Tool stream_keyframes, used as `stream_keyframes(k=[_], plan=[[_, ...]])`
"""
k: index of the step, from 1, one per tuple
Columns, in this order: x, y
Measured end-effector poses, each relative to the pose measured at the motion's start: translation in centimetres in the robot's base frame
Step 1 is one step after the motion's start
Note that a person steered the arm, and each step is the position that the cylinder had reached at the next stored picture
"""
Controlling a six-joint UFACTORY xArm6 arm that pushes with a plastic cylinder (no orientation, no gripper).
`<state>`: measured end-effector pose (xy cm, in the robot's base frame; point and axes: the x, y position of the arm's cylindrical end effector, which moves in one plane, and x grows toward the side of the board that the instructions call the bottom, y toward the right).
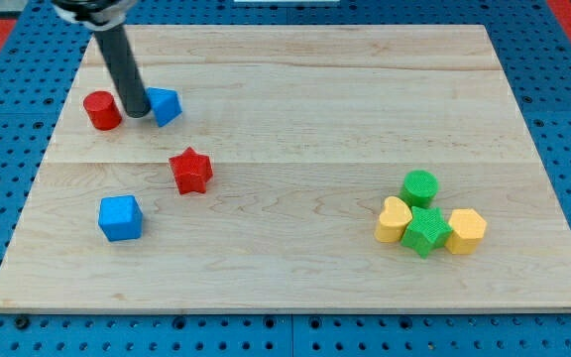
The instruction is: Move red circle diagonal right above blue triangle
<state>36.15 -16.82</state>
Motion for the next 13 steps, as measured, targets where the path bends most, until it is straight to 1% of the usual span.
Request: stream_keyframes(k=[1,2,3,4,5,6,7,8,9,10,11,12,13], plan=[[-1.8,2.2],[-4.7,1.2],[-0.9,5.5],[1.4,11.3],[-0.6,5.6],[5.0,1.7],[5.6,-4.6],[0.7,-10.0],[-2.0,-8.2],[-2.1,-3.0],[-1.8,-7.5],[0.0,-5.7],[-0.4,0.2]])
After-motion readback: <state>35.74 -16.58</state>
